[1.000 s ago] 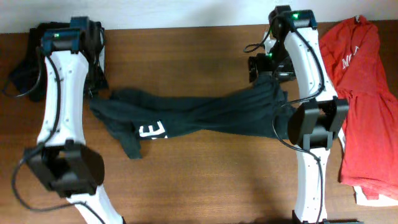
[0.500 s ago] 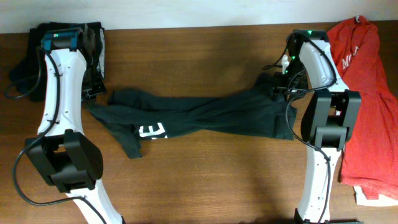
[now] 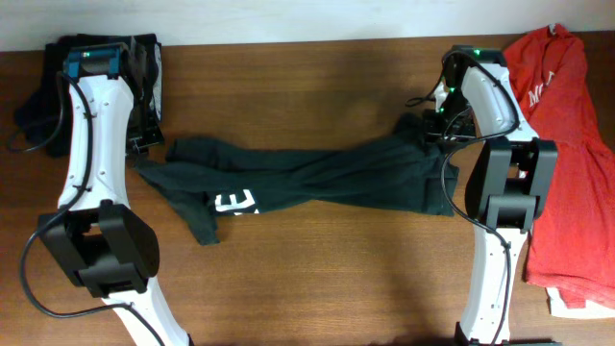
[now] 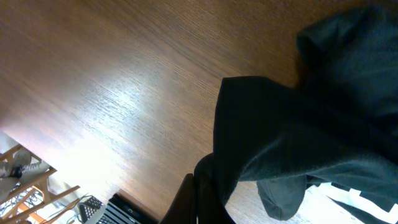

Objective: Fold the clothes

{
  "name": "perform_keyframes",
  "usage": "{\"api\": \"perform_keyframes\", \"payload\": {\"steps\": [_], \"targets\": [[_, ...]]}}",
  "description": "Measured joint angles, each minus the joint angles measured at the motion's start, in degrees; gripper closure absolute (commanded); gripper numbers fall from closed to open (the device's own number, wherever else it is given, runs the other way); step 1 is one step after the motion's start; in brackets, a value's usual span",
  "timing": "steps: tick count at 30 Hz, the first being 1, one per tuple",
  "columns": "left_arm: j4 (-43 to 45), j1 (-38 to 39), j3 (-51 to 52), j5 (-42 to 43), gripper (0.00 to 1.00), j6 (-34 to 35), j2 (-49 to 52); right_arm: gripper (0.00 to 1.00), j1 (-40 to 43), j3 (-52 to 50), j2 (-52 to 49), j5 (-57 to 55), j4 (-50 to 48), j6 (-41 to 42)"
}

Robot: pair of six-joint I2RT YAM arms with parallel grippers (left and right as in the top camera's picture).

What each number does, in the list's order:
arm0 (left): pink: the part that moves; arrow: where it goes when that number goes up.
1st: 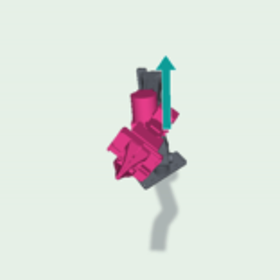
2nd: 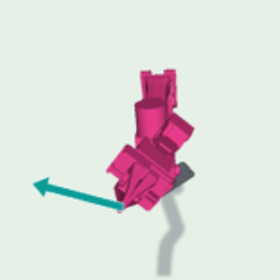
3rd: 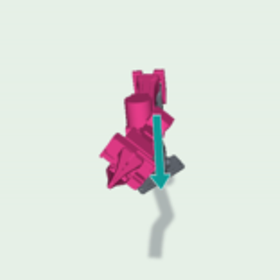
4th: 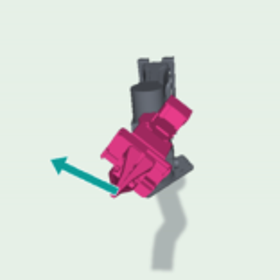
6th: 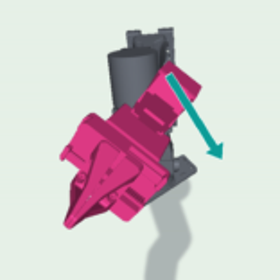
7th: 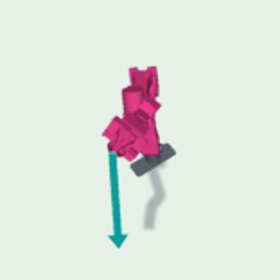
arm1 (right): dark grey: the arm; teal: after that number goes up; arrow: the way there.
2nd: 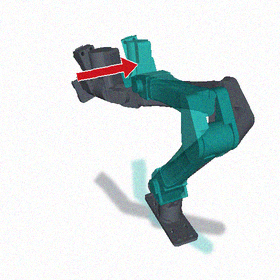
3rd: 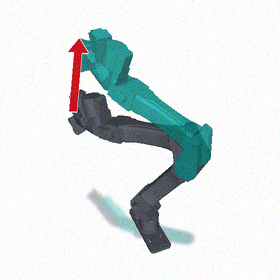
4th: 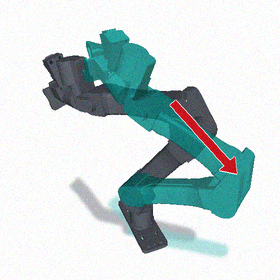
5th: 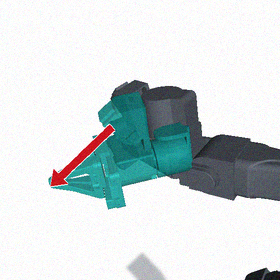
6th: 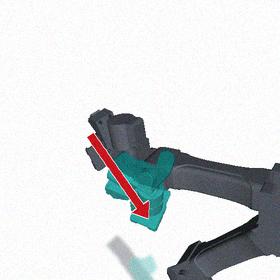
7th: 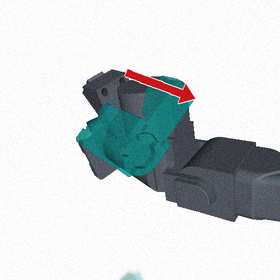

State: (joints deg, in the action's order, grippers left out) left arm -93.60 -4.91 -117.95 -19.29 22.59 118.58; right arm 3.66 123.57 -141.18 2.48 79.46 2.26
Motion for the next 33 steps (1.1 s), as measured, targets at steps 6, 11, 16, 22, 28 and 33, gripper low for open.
{"api": "perform_keyframes", "payload": {"steps": [6,11,16,22,28,33], "targets": [[0.39,0.0,0.0,0.0,1.0,0.0,0.0,0.68,0.0,0.0,0.0,0.44,-1.31,-5.35],[0.39,0.0,0.0,0.0,0.99,0.0,0.0,0.68,0.0,0.0,0.0,0.55,0.9,-7.21],[0.44,0.0,0.0,0.0,1.0,0.0,0.0,0.5,0.0,4.35,0.0,-0.68,7.26,-7.19],[0.42,0.0,0.0,0.09,1.0,0.0,0.0,0.52,-0.44,5.77,0.0,1.07,6.67,-6.73],[0.13,0.0,0.0,0.42,1.0,0.0,0.0,0.55,-2.86,-0.42,0.02,1.68,1.31,-6.75],[0.15,0.0,0.0,0.42,1.0,0.0,0.0,0.51,-2.86,-0.37,0.0,-3.58,2.16,-6.78]]}}
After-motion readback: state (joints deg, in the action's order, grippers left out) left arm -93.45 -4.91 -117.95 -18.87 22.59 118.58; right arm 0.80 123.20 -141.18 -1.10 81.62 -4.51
